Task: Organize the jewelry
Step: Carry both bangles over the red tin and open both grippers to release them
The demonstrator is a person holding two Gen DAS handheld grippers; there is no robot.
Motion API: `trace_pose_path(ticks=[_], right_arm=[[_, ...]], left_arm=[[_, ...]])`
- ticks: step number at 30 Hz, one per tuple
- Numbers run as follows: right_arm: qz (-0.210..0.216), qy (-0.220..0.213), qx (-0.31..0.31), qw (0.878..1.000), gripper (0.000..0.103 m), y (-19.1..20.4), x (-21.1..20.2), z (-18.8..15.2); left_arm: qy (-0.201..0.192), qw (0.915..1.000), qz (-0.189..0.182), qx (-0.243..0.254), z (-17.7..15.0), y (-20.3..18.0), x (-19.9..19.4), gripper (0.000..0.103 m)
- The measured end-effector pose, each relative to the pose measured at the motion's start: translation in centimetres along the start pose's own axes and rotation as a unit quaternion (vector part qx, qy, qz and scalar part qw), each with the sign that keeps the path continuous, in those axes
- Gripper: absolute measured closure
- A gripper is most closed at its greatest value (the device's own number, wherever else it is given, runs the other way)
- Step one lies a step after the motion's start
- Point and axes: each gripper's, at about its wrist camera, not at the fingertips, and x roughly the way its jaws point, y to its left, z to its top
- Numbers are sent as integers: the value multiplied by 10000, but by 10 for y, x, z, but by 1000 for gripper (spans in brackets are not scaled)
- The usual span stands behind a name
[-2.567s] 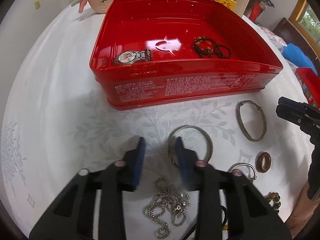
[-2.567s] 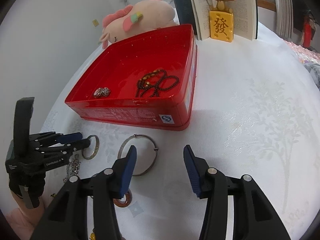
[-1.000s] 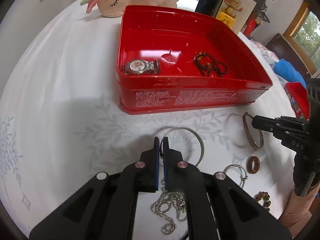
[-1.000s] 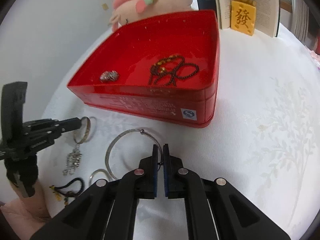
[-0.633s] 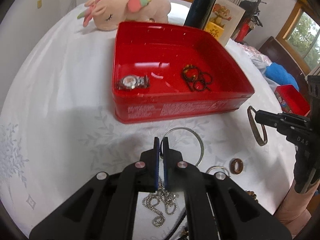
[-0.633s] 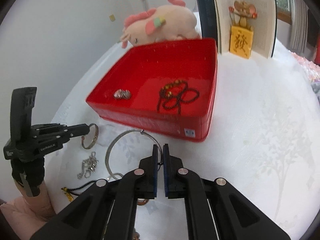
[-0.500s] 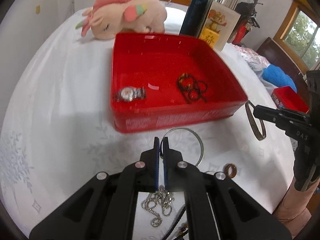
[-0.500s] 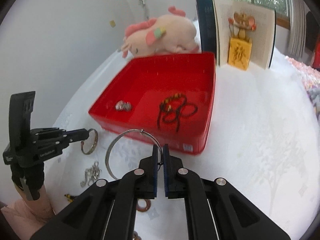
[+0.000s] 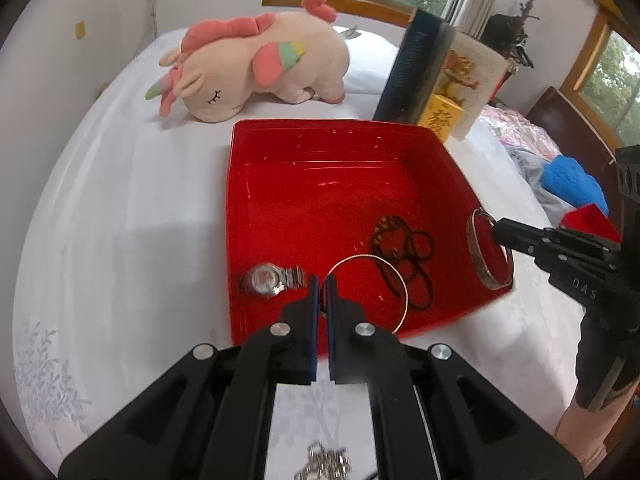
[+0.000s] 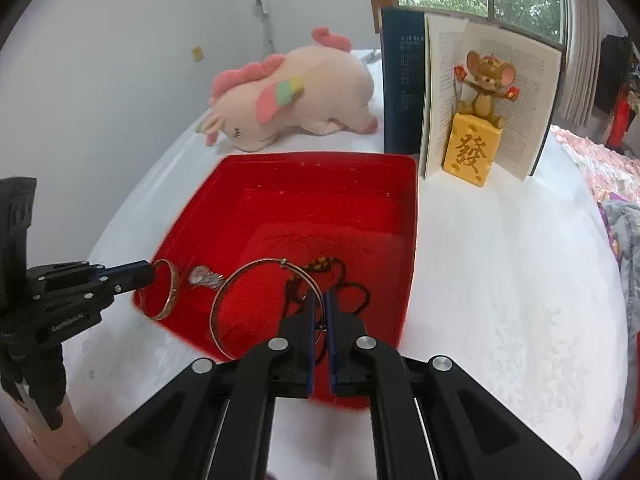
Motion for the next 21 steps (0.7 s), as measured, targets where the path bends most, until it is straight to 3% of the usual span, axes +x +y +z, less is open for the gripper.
trace_pose_path(ticks=[14,21], right_arm=[[-485,463,159,9976,98,-13,88,41],[-653,463,108,9967,98,-16,96,44]], left_arm=[[495,9979,247,-343,54,16,90,101],[644,9975,180,-237,58,13,108,99]])
